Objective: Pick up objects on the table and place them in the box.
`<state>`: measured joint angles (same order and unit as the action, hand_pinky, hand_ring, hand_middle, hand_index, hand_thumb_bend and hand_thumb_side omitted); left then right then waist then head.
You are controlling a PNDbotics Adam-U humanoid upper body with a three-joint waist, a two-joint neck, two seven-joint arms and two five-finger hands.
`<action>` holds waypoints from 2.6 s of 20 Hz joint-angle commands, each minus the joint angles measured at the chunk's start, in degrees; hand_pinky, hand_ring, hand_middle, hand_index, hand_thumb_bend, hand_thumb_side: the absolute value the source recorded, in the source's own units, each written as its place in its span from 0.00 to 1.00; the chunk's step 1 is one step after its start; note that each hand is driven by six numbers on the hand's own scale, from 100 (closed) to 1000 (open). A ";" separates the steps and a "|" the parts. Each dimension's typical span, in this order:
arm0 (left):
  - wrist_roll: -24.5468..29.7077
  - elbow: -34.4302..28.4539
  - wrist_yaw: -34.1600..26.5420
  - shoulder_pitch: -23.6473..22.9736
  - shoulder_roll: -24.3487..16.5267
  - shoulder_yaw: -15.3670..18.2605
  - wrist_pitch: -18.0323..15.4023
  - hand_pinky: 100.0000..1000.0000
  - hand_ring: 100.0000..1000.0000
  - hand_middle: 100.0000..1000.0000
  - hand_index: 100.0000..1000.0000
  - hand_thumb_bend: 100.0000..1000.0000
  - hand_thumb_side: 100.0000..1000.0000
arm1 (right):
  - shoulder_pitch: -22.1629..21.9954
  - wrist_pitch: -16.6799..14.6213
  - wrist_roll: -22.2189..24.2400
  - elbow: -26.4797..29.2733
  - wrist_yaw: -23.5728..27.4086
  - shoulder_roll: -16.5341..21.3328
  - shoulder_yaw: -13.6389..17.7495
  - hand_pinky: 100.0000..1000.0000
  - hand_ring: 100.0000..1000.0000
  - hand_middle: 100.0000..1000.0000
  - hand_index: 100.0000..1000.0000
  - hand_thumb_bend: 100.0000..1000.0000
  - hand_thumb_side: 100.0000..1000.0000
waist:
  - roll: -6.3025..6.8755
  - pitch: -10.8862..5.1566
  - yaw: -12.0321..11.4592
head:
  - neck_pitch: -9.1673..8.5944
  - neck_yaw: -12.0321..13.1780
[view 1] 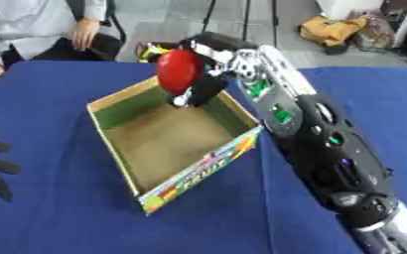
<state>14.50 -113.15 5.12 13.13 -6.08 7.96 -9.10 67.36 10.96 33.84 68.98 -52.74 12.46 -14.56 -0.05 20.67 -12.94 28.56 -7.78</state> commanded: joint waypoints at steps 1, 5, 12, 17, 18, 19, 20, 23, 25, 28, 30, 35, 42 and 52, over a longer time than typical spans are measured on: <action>0.07 -1.31 -0.14 0.64 -0.80 -0.11 -0.06 0.28 0.54 0.64 0.85 0.00 0.99 | 0.78 -0.27 -0.13 -1.91 -1.22 -0.47 -0.18 0.30 0.49 0.58 0.61 0.00 0.27 | 0.16 -0.98 -0.30 | -0.74 -0.22; 0.10 -1.33 -0.15 0.68 -0.76 -0.13 -0.03 0.28 0.54 0.64 0.85 0.00 0.99 | 0.52 -0.83 -0.19 -4.76 -1.78 -1.31 -0.48 0.30 0.49 0.58 0.61 0.00 0.27 | 0.03 -0.88 -0.63 | -0.71 -0.28; 0.30 -1.30 -0.21 0.76 -0.75 -0.24 -0.04 0.28 0.54 0.64 0.85 0.00 1.00 | 0.64 -2.66 1.11 -9.69 -3.26 -2.70 -1.10 0.37 0.53 0.63 0.65 0.00 0.28 | -0.09 -0.71 -1.00 | -0.61 -0.52; 0.21 -1.21 -0.09 0.75 -0.79 -0.19 0.07 0.28 0.54 0.63 0.84 0.00 1.00 | 1.03 -4.85 3.63 -10.69 -3.54 -2.79 -1.17 0.50 0.59 0.76 0.79 0.00 0.24 | -0.12 -0.66 -0.99 | -0.41 -0.66; 0.14 -1.18 -0.04 0.75 -0.79 -0.15 0.14 0.28 0.54 0.63 0.84 0.00 1.00 | 1.06 -5.60 4.62 -10.69 -3.64 -2.79 -1.26 0.52 0.61 0.77 0.80 0.00 0.26 | -0.12 -0.67 -0.99 | -0.35 -0.70; 0.03 -1.18 0.00 0.74 -0.80 -0.12 0.20 0.28 0.54 0.63 0.84 0.00 1.00 | 1.13 -6.53 5.71 -10.64 -3.83 -2.72 -1.35 0.57 0.66 0.79 0.81 0.00 0.31 | -0.12 -0.68 -0.97 | -0.29 -0.73; -0.04 -1.18 0.04 0.73 -0.82 -0.12 0.24 0.28 0.54 0.63 0.84 0.00 1.00 | 1.19 -7.56 6.84 -10.59 -4.07 -2.64 -1.42 0.62 0.71 0.81 0.82 0.17 0.34 | -0.12 -0.71 -0.95 | -0.21 -0.76; -0.18 -1.22 0.10 0.70 -0.85 -0.14 0.31 0.28 0.54 0.63 0.84 0.00 1.00 | 1.42 -10.44 9.91 -10.48 -5.15 -2.29 -1.21 0.75 0.82 0.86 0.85 0.55 0.36 | -0.09 -0.82 -0.89 | -0.01 -0.82; -0.25 -1.20 0.14 0.63 -0.87 -0.11 0.33 0.28 0.54 0.63 0.84 0.00 1.00 | 1.63 -11.85 11.64 -10.36 -5.83 -2.01 -0.89 0.80 0.86 0.88 0.87 0.71 0.36 | -0.08 -0.90 -0.87 | 0.10 -0.83; -0.33 -1.17 0.20 0.57 -0.89 -0.10 0.35 0.28 0.54 0.63 0.84 0.00 0.99 | 1.99 -13.13 13.00 -9.76 -6.24 -1.56 -0.26 0.84 0.88 0.90 0.88 0.81 0.44 | -0.06 -1.02 -0.85 | 0.10 -0.79; -0.36 -1.15 0.22 0.53 -0.90 -0.09 0.35 0.28 0.54 0.63 0.84 0.00 0.99 | 2.17 -13.43 13.14 -9.05 -6.07 -1.21 0.23 0.85 0.89 0.91 0.90 0.84 0.43 | -0.02 -1.10 -0.84 | 0.05 -0.74; -0.46 -1.09 0.29 0.37 -0.91 0.00 0.32 0.28 0.54 0.63 0.84 0.00 0.99 | 2.73 -12.76 10.49 -3.73 -3.57 0.31 2.01 0.84 0.87 0.90 0.89 0.82 0.50 | 0.19 -1.29 -0.62 | 0.14 -0.53; -0.69 -1.01 0.41 0.17 -1.06 0.15 0.25 0.28 0.54 0.63 0.84 0.00 0.99 | 2.82 -9.99 4.06 9.89 2.14 5.72 4.29 0.82 0.84 0.87 0.87 0.73 0.61 | 0.55 -1.73 0.10 | 0.29 0.04; -1.30 -1.00 0.68 -0.06 -1.38 0.57 0.14 0.28 0.54 0.63 0.84 0.00 0.98 | -3.50 -3.12 -4.44 29.92 12.74 17.70 7.74 0.77 0.80 0.84 0.86 0.62 0.67 | 1.31 -2.55 2.29 | 0.41 1.64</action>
<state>13.53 -113.15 5.67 12.94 -6.10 8.02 -8.90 63.01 7.14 30.69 95.70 -41.68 27.62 -7.85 1.18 19.61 -10.55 28.70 -6.52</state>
